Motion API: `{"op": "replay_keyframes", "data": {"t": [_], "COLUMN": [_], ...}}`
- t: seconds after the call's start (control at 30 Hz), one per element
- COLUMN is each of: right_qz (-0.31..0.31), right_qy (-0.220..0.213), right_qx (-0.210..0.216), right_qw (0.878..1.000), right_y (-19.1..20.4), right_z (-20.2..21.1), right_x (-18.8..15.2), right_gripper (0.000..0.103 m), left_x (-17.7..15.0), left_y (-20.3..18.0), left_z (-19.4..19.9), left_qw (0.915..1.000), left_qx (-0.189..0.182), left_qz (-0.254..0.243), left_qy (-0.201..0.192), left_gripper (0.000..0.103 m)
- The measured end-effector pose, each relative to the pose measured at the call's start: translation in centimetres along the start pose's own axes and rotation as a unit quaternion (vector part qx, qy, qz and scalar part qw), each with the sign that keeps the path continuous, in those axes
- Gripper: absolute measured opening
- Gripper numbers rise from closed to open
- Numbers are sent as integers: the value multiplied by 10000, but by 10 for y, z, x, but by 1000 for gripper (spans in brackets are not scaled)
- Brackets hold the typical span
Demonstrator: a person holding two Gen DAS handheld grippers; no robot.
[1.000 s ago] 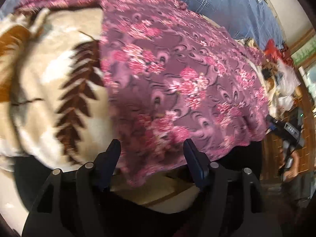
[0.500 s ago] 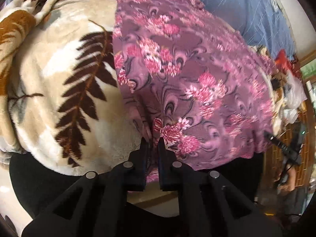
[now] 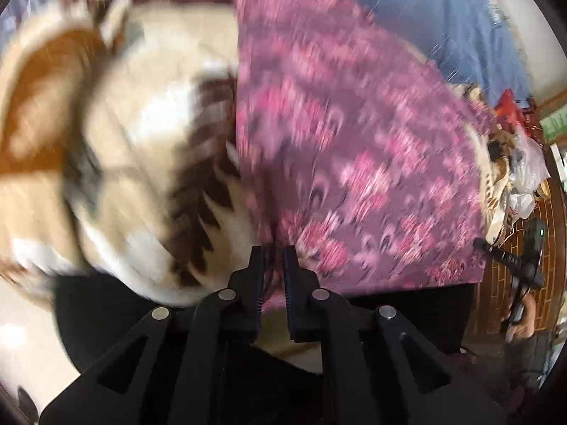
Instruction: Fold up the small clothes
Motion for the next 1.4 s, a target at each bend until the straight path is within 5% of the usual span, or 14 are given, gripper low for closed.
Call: {"op": "replay_keyframes", "data": {"t": [0.1,0.2,0.27,0.37,0.43,0.57,0.63,0.67,0.73,0.83,1.0,1.3,1.37,1.4], "right_qz": [84,353,495,578,441,-58,-569,-996,-1859,-2637,-3088,-3376,-3421,-3419], "right_qy": [-868,-1680,-1913,-1977,-1511,-1817,-2460,-2835,-3288,-3336,-3419,-3959,-4008,-4022], "right_qx": [216,511,527,247,-183,374,411,255,-148,-558,-826,-889,-727,-660], "right_qw": [9960,9838,9789,9783,9874,9826,9667,9534,9258,9034,8837,8493,8468,8467], "right_y": [14,43,53,64,50,30,-3,-34,-98,-168,-221,-253,-259,-257], "right_z": [35,49,39,-5,-43,-15,22,43,72,79,60,45,45,45], "right_x": [38,93,118,141,145,162,183,195,213,232,266,313,317,320], "right_gripper": [16,24,22,19,17,18,28,39,43,43,43,45,37,23], "left_x": [41,84,108,124,126,131,134,135,139,143,150,160,166,169], "left_y": [-12,-36,-44,-47,-46,-63,-63,-63,-64,-66,-72,-78,-81,-83], "left_z": [33,25,0,-50,-79,-70,-70,-72,-78,-82,-88,-93,-92,-92], "left_qw": [9962,9928,9928,9966,9977,9953,9959,9962,9965,9962,9957,9950,9952,9951], "left_qx": [126,25,17,83,356,192,79,65,47,81,241,276,153,109], "left_qz": [-340,-490,-432,-218,-105,-490,-501,-490,-435,-369,-452,-682,-702,-719], "left_qy": [-794,-1095,-1118,-788,-571,-814,-743,-721,-706,-782,-772,-678,-666,-669], "left_gripper": [16,45,50,50,50,55,57,57,57,59,64,65,65,65]}}
Point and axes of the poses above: each gripper's, at about its wrist camera, not at the fingertips, and z roughly against the way its jaws point, y to its left, x to its top, the point moved 6 cm from there along -z, roughly the way its jaws point, and after that the axes turned 4 degrees about x, right-handed, at the moved point
